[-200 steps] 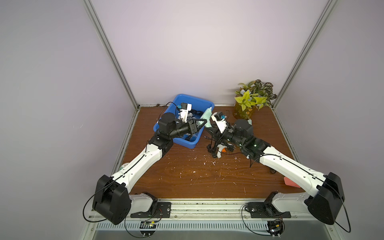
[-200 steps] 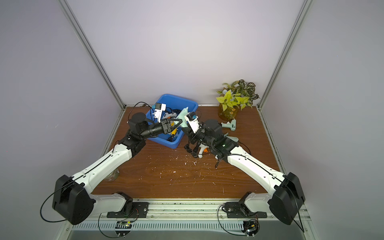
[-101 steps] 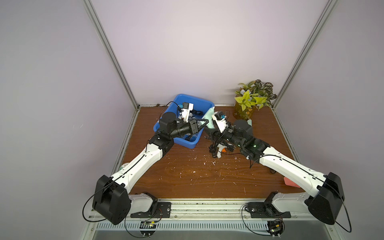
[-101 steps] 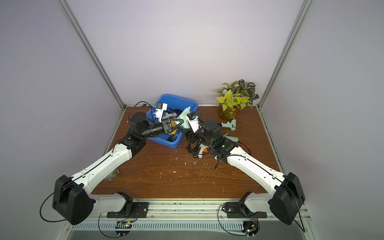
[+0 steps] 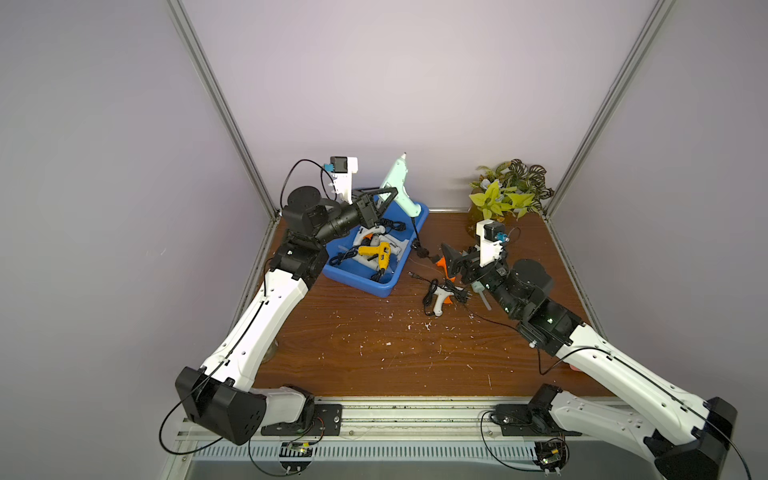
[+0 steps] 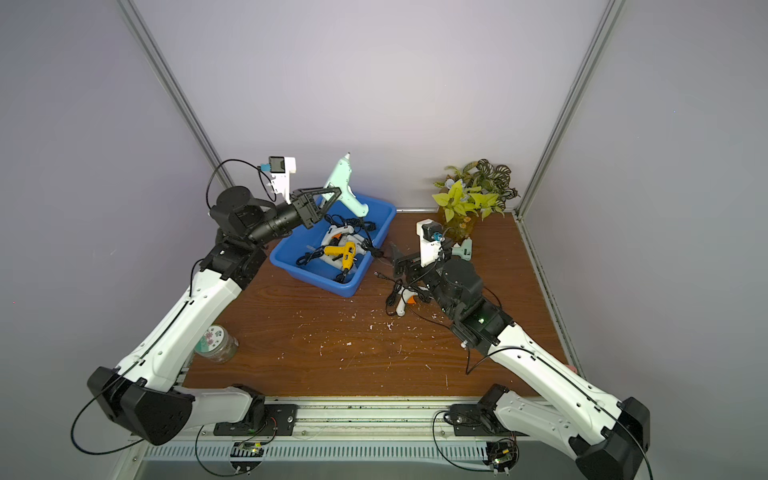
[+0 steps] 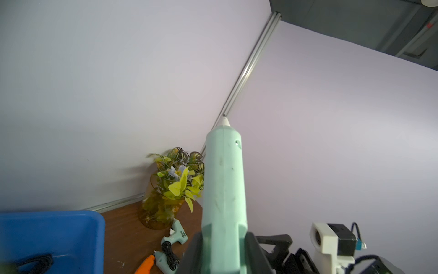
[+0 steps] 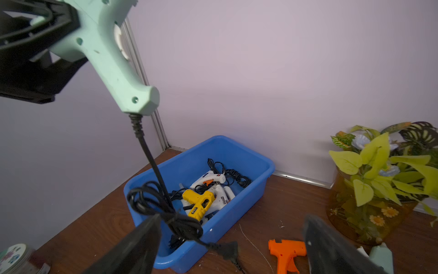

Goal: Put the hot melt glue gun into the storage box
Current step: Place the hot melt adhesive gun in the storage box.

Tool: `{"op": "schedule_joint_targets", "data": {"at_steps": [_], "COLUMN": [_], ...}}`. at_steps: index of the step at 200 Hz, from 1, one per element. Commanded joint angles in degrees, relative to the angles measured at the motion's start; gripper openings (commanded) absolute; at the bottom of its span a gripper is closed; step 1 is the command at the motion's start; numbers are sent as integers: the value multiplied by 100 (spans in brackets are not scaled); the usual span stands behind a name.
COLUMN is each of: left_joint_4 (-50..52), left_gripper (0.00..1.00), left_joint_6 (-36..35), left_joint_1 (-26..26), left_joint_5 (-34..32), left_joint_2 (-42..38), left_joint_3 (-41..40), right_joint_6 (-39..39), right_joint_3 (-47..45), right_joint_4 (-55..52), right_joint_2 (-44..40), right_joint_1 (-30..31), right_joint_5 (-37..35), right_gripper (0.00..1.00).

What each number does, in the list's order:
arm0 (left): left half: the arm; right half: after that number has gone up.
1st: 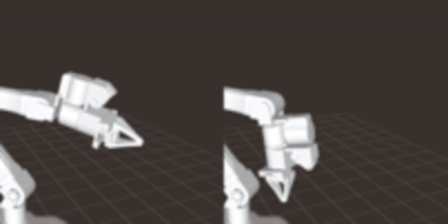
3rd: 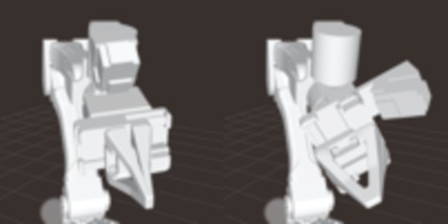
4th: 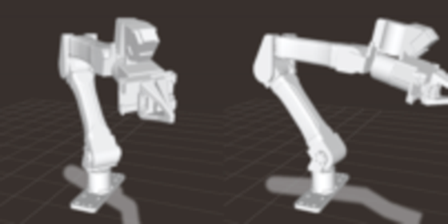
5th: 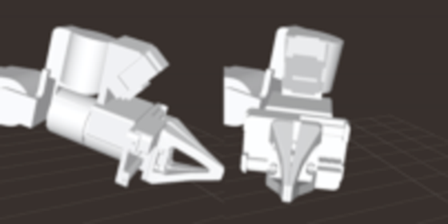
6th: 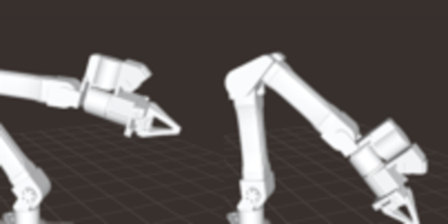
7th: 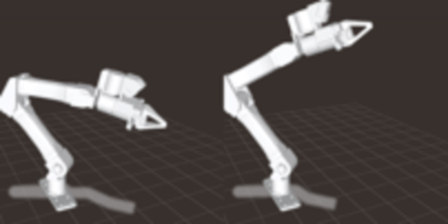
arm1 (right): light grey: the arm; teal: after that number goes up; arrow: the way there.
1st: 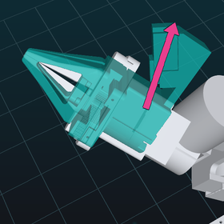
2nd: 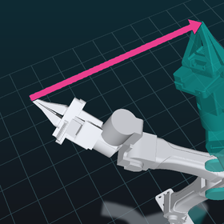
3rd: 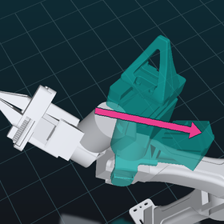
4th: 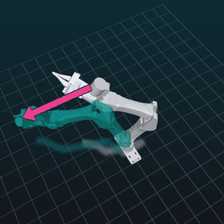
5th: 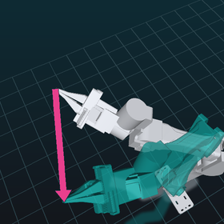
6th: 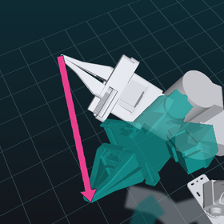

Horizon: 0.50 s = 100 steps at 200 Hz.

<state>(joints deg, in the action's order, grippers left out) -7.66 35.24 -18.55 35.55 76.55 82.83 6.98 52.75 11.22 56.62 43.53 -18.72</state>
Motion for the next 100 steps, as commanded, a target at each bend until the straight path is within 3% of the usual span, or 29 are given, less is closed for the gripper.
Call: {"op": "schedule_joint_targets", "data": {"at_steps": [1,60,100], "left_joint_4": [396,1404,2241], "left_gripper": [0,0,0], "left_joint_6": [-412,-1103,-1860], "left_joint_1": [286,902,951], "left_joint_5": [-154,-240,-822], "left_joint_2": [143,494,704], "left_joint_3": [482,733,708], "right_joint_6": [214,380,460], "right_joint_3": [-53,-187,-267], "right_joint_4": [191,45,19], "right_joint_2": [-147,-149,-130], "right_joint_1": [5,11,-2], "right_joint_5": [-536,-715,-800], "right_gripper": [100,99,100]}}
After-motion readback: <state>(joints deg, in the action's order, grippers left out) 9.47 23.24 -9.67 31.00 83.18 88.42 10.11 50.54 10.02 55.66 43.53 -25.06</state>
